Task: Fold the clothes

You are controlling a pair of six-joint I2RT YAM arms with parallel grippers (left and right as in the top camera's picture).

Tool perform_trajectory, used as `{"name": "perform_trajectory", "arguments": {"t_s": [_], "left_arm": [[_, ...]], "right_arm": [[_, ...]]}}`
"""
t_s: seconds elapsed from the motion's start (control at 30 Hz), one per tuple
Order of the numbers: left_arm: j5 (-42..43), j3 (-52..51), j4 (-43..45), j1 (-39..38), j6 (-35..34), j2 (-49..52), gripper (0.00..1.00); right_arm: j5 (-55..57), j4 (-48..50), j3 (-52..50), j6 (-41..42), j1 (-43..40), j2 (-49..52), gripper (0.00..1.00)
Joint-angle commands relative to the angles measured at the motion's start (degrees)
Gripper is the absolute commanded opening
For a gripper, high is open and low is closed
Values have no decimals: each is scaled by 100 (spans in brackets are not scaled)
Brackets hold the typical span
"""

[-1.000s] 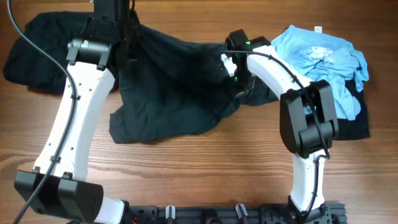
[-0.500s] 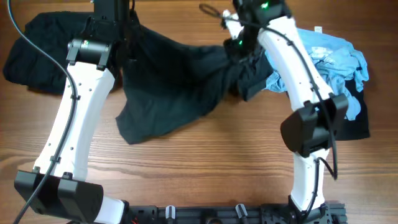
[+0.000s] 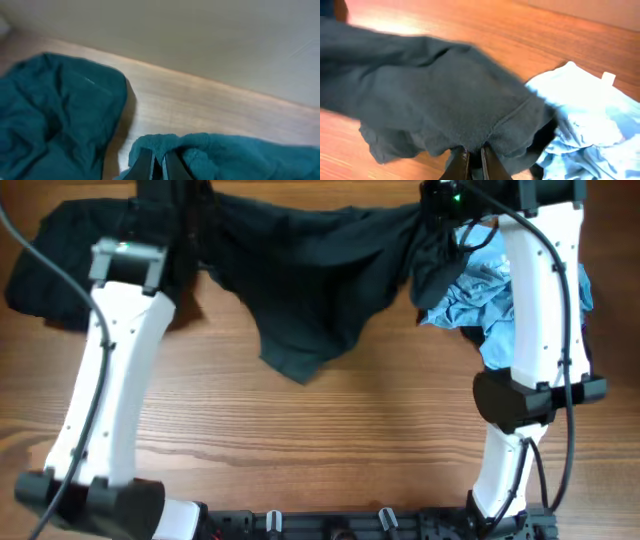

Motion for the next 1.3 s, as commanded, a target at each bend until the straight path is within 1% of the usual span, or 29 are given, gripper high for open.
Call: {"name": "perform_trajectory", "arguments": {"t_s": [0.0,0.03,0.07,0.2,0.23,0.27,0.3,0.33,0.37,0.53,0.67,0.8,0.93,1.0,1.1,1.27], "left_arm": [[-365,673,-188,50,184,-645,4],[-463,671,-238,50,184,-713,4],[-538,671,-302,50,184,-745,4],[-584,671,-516,50,177,-754,4],[-566,671,-522,50,177,-756,4],[-564,671,-527,48,175,-767,4],[-564,671,-535,48,177,-772,4],[-564,671,-555,48,177,-789,4],[-564,671,-570,46,177,-800,4],[-564,671,-577,44,177,-831,4],[-564,671,-573,44,177,-831,4],[-564,671,-568,44,177,-831,4],[-564,671,-511,46,177,-831,4],[-535,671,-350,44,177,-831,4],[-334,684,105,35,175,-953,4],[-302,684,1067,28,175,-1287,4]], "right_arm": [[66,278,166,251,-216,-713,8],[57,369,166,315,-278,-863,8],[55,437,166,391,-326,-1014,4],[74,494,166,382,-339,-1469,5],[83,492,166,382,-339,-1513,14],[81,476,164,385,-339,-1539,27],[81,446,164,385,-339,-1539,26],[81,398,164,385,-339,-1537,9],[81,350,164,387,-339,-1537,4],[68,284,164,389,-339,-1537,4],[-221,4,114,385,-339,-1515,4],[-1058,-101,-385,310,-313,-1460,5],[-1681,-72,-1327,-232,-103,-1460,33],[-1971,11,-1856,-566,90,-1460,40],[-2159,234,-2441,-728,407,-1460,41],[-2262,675,-2944,-748,1069,-1460,42]]}}
